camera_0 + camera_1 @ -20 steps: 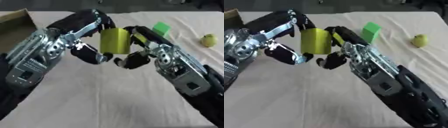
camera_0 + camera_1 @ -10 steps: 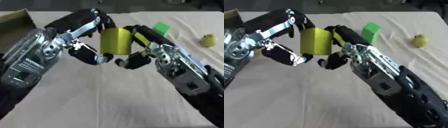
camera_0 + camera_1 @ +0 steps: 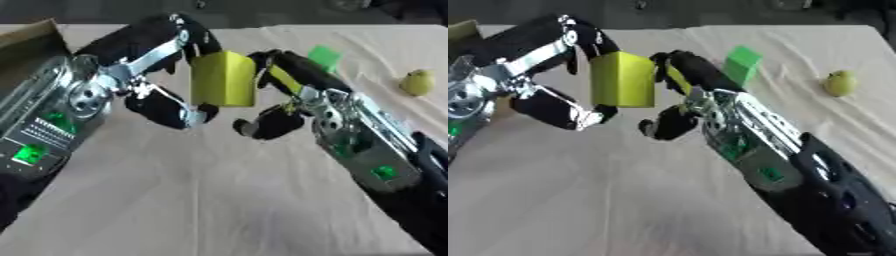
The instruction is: Pick up the objects with one hand, pass them to the other hand, and then place them into the box on the other side of the table.
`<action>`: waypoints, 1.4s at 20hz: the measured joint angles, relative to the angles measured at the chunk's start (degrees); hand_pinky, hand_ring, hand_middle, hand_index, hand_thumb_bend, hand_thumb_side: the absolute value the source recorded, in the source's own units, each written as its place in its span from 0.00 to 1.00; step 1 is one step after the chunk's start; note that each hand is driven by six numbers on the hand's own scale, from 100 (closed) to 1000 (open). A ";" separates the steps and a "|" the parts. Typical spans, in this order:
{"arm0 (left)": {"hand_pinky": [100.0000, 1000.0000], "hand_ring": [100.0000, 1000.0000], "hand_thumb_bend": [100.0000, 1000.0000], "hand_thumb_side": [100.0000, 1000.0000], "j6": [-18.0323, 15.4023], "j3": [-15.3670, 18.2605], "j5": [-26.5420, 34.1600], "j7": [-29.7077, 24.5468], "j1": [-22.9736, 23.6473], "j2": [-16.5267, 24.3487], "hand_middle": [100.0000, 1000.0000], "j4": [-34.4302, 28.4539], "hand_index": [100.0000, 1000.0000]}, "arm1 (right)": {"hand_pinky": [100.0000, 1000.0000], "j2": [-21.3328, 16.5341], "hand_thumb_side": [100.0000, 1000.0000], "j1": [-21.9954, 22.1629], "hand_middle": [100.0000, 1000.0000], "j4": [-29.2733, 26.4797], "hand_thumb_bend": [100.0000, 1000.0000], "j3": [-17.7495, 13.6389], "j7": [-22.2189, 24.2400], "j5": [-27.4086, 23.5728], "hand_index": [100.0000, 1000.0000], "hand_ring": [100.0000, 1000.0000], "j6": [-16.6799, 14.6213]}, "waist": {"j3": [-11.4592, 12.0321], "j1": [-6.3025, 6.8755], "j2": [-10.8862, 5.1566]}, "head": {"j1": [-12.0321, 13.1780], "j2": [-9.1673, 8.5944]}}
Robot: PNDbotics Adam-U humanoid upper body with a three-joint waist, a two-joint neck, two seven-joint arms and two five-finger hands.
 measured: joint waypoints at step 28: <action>0.42 0.58 0.00 0.00 6.89 18.33 -1.26 11.89 10.35 15.24 0.36 4.46 0.44 | 0.81 -9.07 0.22 5.87 0.69 -2.13 0.30 -8.89 -5.76 -1.18 0.82 0.71 5.75 | 0.19 0.69 0.00 | 5.85 -1.58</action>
